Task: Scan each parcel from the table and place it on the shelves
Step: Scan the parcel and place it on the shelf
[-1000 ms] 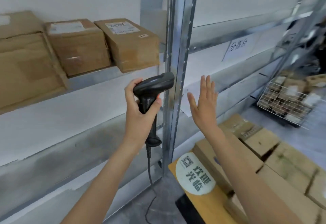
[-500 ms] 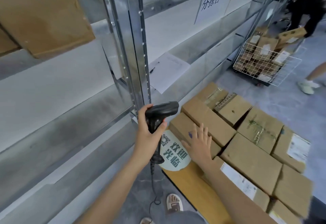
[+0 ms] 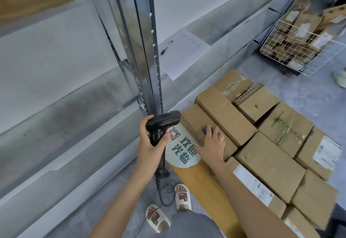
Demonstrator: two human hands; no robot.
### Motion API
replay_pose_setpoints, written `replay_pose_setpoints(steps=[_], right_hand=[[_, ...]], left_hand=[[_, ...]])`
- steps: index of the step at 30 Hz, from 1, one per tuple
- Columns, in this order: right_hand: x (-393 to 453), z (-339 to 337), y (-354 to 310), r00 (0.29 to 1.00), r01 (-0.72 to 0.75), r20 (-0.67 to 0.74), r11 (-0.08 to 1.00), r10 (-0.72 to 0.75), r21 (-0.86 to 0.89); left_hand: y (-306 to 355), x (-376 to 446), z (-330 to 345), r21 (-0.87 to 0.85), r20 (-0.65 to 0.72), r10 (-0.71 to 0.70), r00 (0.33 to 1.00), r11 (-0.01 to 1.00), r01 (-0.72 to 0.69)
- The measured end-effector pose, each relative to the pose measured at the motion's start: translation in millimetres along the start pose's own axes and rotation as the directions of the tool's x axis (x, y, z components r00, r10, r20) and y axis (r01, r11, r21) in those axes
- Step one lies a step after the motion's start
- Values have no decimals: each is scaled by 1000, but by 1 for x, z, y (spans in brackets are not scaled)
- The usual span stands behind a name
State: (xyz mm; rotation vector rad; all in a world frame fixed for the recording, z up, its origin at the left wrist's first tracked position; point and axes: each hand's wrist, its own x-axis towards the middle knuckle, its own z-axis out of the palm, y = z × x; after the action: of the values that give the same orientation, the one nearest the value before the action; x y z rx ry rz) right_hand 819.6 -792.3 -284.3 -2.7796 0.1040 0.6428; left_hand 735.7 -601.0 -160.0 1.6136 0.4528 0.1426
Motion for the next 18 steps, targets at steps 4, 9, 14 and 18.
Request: replay_pose_setpoints(steps=[4, 9, 14, 18], right_hand=[[-1, 6, -11, 1000, 3, 17, 1000, -3, -1], [-6, 14, -28, 999, 33, 39, 997, -30, -73], [0, 0, -6, 998, 44, -25, 987, -49, -157], [2, -4, -1, 998, 12, 57, 987, -3, -159]], left_hand=[[-5, 0, -5, -16, -57, -46, 997, 999, 45], [-8, -4, -9, -53, -97, -74, 993, 996, 69], [-10, -8, -14, -46, -104, -90, 991, 995, 85], [-13, -14, -17, -69, -87, -116, 990, 992, 110]])
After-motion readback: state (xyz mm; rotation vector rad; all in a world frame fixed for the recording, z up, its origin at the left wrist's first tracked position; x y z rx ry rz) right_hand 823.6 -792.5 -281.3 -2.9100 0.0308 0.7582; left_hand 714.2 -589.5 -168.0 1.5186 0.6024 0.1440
